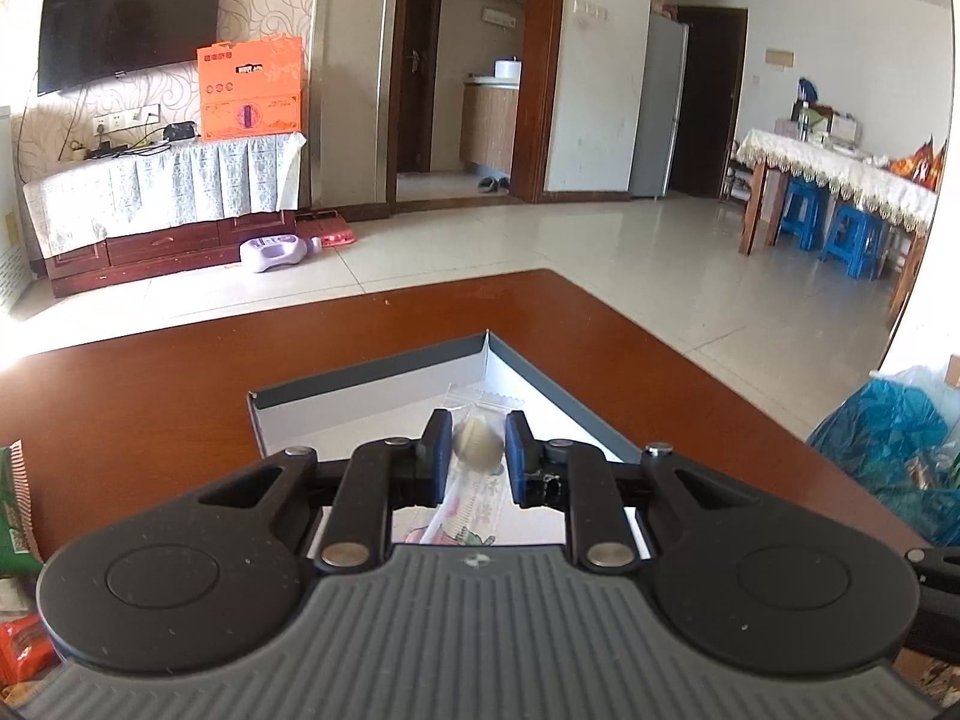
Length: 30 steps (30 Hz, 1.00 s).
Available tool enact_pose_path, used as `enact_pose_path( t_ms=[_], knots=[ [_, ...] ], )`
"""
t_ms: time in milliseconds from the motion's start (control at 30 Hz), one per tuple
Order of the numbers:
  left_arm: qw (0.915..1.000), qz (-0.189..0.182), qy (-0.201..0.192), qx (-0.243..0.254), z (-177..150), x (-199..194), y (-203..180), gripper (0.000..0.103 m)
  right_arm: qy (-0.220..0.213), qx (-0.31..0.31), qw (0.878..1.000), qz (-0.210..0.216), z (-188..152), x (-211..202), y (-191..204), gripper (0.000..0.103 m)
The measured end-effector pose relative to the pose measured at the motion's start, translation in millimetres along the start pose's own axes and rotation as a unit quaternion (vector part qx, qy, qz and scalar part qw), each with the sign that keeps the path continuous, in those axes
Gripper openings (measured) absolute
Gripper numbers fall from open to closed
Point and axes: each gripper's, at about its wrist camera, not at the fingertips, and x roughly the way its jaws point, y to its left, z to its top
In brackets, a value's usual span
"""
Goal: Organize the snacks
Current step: 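Carry the candy and the orange pack over the white box with both grippers, then open both grippers to drop the candy and orange pack into the box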
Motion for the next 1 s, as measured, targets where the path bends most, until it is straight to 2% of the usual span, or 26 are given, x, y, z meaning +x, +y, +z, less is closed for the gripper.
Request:
enact_pose_path(
  t_ms=[267, 967, 1000],
  knots=[
    [0.9998, 0.001, 0.020, 0.003, -4.9, 23.8, 5.0, 0.023, 0.025, -0.018, 0.999, 0.009, -8.4, 6.1, 6.6, 0.023],
    [0.9994, 0.006, 0.026, 0.024, -12.6, 18.6, -2.2, 0.024, 0.034, -0.026, 0.999, -0.002, -1.5, 24.3, 13.3, 0.023],
    [0.9993, 0.007, 0.026, 0.025, -12.7, 18.8, -2.4, 0.027, 0.033, -0.026, 0.999, -0.003, -1.3, 24.5, 13.4, 0.023]
  ],
)
